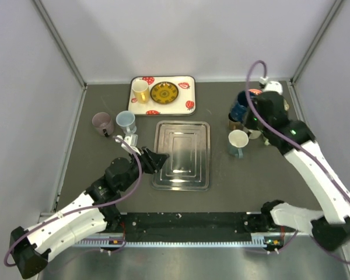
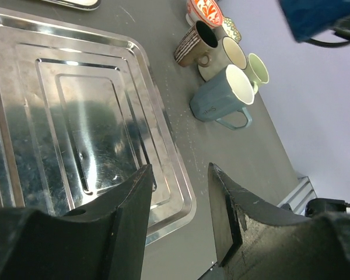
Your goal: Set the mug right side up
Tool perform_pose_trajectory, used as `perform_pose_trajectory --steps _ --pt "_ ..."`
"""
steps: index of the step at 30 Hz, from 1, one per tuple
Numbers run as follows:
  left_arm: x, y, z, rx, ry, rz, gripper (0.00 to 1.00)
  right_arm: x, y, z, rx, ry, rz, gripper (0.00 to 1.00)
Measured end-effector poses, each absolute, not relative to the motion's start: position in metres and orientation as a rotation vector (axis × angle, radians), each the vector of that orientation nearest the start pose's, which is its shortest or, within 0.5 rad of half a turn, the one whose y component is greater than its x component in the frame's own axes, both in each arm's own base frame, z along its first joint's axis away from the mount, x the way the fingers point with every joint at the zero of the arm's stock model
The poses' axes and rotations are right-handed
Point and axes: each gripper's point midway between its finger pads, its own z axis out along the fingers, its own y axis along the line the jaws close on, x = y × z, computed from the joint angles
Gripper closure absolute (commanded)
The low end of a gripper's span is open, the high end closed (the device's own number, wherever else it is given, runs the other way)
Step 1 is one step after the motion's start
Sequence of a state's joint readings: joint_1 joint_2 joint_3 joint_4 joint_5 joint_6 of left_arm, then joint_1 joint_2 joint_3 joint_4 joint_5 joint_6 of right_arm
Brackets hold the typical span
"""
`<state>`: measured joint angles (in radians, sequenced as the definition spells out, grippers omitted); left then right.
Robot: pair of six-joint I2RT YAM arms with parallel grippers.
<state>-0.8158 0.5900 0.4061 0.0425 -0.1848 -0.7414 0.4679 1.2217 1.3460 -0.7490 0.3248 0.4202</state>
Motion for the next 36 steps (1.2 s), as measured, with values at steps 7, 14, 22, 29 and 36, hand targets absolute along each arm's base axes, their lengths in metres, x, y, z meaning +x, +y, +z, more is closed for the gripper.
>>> perform_pose_trajectory --steps 7,14,22,29,36 --pt "0.206 -0.219 0.208 -0.054 1.818 -1.006 0.53 0.258 0.056 0.282 0.306 2.055 0.125 1.0" --pt "0.211 -0.217 0.215 -0.032 1.823 -0.949 0.53 0.219 0.028 0.175 0.454 2.317 -0.018 1.0" --pt "0.21 -0.215 0.217 -0.024 1.826 -0.939 0.53 0.21 0.026 0.134 0.542 2.399 -0.033 1.0" --pt "0.209 -0.213 0.218 -0.023 1.821 -0.938 0.53 0.218 0.023 0.105 0.583 2.439 -0.073 1.0" --pt "0.209 -0.213 0.216 -0.021 1.829 -0.932 0.53 0.232 0.026 0.091 0.588 2.445 -0.082 1.0"
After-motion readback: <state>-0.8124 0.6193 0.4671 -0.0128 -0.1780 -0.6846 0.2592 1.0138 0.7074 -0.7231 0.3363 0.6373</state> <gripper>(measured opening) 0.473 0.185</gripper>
